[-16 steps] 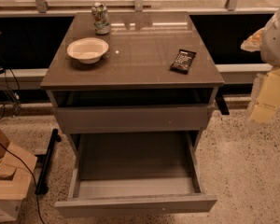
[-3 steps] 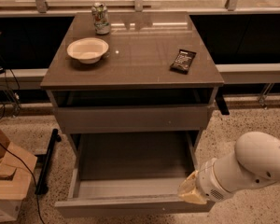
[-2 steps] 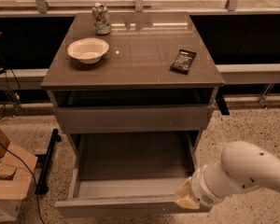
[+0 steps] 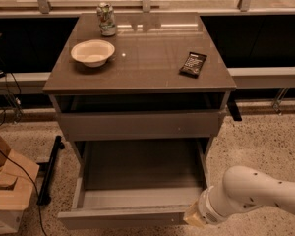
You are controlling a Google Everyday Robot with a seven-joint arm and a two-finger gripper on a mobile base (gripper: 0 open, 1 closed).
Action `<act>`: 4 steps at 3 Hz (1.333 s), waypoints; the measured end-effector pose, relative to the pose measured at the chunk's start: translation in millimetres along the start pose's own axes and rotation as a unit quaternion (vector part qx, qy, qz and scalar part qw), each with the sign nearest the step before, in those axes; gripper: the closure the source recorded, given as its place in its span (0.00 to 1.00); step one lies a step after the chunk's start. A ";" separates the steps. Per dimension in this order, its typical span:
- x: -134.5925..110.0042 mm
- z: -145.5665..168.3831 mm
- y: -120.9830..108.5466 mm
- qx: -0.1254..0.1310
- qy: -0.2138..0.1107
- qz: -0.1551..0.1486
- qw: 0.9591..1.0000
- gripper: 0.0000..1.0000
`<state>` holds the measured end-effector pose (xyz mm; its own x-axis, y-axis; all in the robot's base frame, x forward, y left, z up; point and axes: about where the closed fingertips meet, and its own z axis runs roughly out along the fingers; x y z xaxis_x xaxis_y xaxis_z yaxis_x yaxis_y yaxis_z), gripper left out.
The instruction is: Close middle drawer
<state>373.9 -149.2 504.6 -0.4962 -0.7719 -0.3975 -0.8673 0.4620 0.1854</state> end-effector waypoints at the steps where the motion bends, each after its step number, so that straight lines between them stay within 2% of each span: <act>1: 23.7 31.6 -15.6 -0.009 -0.008 0.039 0.999 1.00; 2: 36.8 65.9 -37.0 -0.032 -0.035 0.082 0.996 1.00; 3: 35.9 70.2 -41.1 -0.034 -0.041 0.086 0.995 1.00; 4: 20.9 80.1 -60.1 -0.040 -0.065 0.090 0.993 1.00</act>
Offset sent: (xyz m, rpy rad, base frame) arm 0.0305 -0.0251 -0.1132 0.1516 0.1267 -0.2020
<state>418.9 -158.1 413.2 -0.6386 -0.6142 -0.4636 -0.7680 0.5472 0.3328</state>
